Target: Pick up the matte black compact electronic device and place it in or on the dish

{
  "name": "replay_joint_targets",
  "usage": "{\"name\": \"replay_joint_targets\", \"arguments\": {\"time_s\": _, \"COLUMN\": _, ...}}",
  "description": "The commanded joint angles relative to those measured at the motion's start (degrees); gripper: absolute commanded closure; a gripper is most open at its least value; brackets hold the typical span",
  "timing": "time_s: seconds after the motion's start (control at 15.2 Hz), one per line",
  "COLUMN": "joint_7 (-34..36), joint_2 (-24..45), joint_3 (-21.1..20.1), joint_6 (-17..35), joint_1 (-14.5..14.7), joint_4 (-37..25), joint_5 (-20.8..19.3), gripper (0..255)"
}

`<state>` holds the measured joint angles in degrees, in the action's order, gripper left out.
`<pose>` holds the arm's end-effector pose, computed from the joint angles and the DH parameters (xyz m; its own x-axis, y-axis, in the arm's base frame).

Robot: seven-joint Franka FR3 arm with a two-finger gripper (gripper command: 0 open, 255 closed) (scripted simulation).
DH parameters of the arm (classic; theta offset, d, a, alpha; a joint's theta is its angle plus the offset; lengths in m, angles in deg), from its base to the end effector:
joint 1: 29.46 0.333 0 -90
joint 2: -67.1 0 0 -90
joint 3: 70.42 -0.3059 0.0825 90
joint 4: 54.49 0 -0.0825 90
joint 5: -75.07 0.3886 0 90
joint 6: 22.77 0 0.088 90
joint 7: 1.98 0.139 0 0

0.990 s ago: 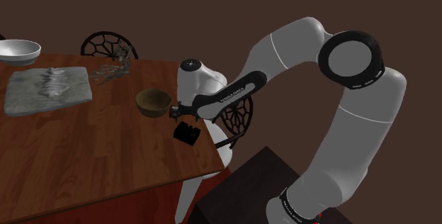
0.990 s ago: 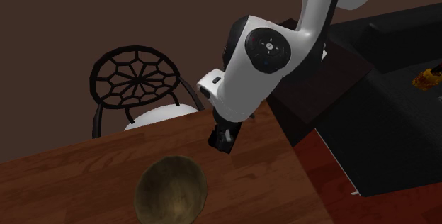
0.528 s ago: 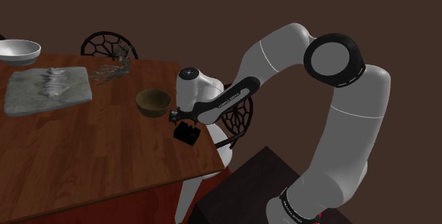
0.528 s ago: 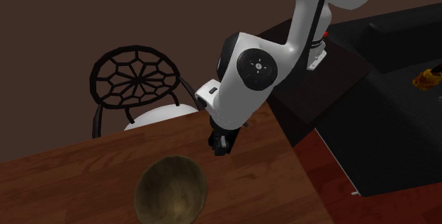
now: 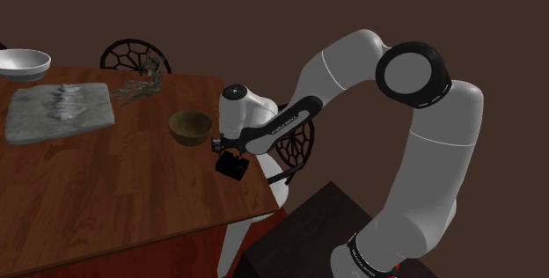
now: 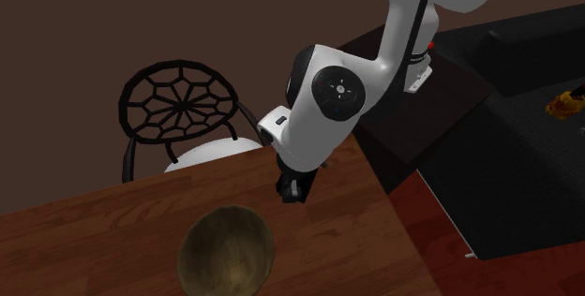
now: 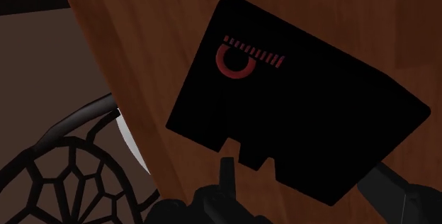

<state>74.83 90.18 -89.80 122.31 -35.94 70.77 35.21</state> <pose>0.5405 0.1272 0.1640 0.8330 -0.5067 0.2223 -0.5397 -0.8327 0.1241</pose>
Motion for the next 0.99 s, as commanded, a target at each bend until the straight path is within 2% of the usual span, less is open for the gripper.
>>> {"name": "replay_joint_targets", "arguments": {"time_s": 0.0, "joint_7": 0.0, "joint_2": 0.0, "joint_3": 0.0, "joint_6": 0.0, "joint_1": 0.0, "joint_4": 0.0, "joint_5": 0.0, "gripper": 255}}
{"name": "replay_joint_targets", "arguments": {"time_s": 0.53, "joint_7": 0.0, "joint_2": 0.0, "joint_3": 0.0, "joint_6": 0.0, "joint_1": 0.0, "joint_4": 0.0, "joint_5": 0.0, "gripper": 255}}
{"name": "replay_joint_targets", "arguments": {"time_s": 0.92, "joint_7": -3.4, "joint_2": -4.0, "joint_3": -2.0, "joint_6": -2.7, "joint_1": -1.4, "joint_4": 0.6, "joint_5": 3.9, "gripper": 255}}
